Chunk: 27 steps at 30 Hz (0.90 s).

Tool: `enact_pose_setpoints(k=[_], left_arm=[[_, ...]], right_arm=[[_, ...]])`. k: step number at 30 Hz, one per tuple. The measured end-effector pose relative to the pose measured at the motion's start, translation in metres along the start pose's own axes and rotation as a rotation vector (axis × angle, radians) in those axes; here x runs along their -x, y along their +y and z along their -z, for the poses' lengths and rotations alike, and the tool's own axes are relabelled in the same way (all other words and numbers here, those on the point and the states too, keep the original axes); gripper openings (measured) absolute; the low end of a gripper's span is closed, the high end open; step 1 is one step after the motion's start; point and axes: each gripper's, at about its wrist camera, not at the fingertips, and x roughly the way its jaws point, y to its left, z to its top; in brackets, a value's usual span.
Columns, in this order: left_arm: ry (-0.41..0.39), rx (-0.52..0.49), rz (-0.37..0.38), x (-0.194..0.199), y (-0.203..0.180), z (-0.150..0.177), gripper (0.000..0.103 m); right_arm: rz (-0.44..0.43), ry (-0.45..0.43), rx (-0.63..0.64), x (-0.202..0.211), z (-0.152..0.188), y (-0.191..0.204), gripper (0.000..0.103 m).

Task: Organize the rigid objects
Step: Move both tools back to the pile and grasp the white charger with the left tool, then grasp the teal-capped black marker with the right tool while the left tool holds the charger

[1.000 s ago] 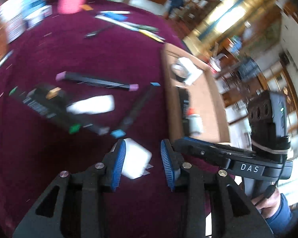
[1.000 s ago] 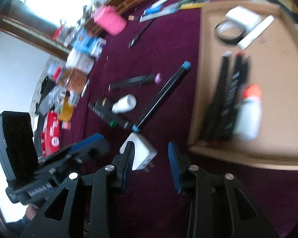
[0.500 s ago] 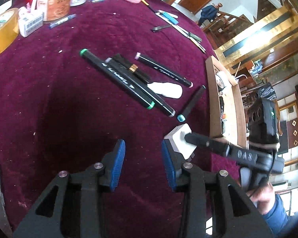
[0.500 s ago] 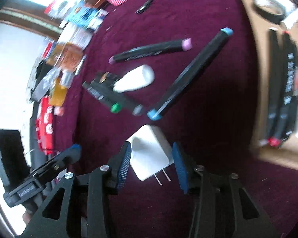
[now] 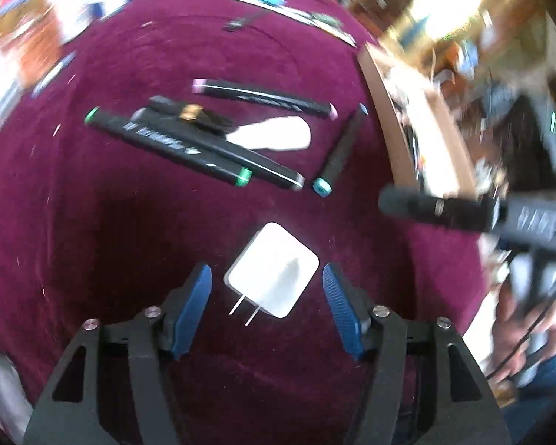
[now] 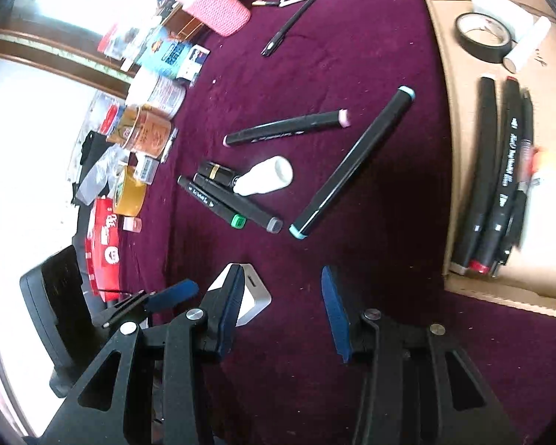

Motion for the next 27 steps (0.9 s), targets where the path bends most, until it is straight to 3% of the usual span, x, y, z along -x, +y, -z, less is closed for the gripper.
enact_pose_setpoints(k=[5,11,14,19,23,25,27], left_arm=[[0.057,-0.122,-0.071,-0.020,-0.017,0.001,0.062],[0.007,-0.217,-0.126,-0.030,-0.026,0.001,0.056],[-0.011,-0.209,-0.135,-0.028,-0.025,0.004,0.056],[-0.017,-0.170,-0.131,-0.023,-0.017,0.012,0.056],[-0.023,-0.157,-0.125,-0.021,-0.013,0.012,0.056],[-0.026,-0.159,-0.128,-0.022,-0.015,0.012,0.056],[-0.027,-0.156,-0.123,-0.021,-0.014,0.016,0.056]], right_arm=[[0.015,-0.013,-0.029,0.006,-0.003,-0.009,0.039],[0.062,-0.055,-0.082,0.007,-0.028,-0.017,0.040],[0.084,-0.053,-0.115,-0.002,-0.045,-0.021,0.040],[0.201,-0.035,-0.117,-0.022,-0.067,-0.021,0.040],[0.292,-0.025,-0.071,-0.033,-0.075,-0.015,0.033],[0.348,-0.024,-0.025,-0.037,-0.076,-0.010,0.021],[0.357,-0.009,0.008,-0.037,-0.073,-0.007,0.017]])
